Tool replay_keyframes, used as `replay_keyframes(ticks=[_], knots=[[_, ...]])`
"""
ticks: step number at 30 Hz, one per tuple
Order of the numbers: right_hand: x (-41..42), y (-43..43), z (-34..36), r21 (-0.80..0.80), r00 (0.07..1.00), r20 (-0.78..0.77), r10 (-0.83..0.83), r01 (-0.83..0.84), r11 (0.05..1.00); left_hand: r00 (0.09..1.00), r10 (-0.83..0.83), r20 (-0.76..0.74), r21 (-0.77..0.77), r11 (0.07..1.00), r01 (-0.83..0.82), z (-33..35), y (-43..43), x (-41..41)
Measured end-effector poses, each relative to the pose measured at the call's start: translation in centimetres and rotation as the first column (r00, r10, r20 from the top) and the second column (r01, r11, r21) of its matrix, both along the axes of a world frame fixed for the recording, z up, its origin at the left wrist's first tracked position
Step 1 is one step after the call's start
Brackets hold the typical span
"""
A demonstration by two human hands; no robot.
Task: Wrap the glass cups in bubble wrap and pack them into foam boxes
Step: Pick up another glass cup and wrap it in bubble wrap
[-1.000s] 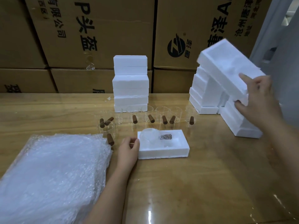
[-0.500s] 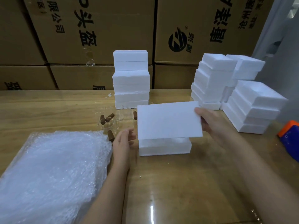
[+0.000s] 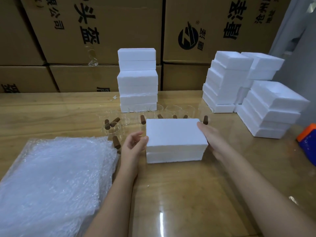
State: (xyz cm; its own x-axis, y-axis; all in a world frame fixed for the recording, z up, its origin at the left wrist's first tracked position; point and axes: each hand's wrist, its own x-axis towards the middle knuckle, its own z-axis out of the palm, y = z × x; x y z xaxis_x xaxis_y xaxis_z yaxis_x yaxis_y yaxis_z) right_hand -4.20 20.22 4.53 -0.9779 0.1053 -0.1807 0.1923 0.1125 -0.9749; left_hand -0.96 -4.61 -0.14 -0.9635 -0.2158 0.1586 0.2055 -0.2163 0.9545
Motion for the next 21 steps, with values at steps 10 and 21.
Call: replay_keyframes(ticks=[10,21], knots=[[-1.6,-0.7,-0.4,0.031,0.994,0.009,-0.107,0.107,0.994,0.998,0.006,0.064,-0.034,0.999,-0.004,-0.3,0.0,-0.4],[-1.3,-0.9,-0.3,0.063,0.99,0.076,-0.123,0.118,0.991,0.996,-0.008,0.093,-0.065,0.998,0.014,-0.4,0.0,-0.6]])
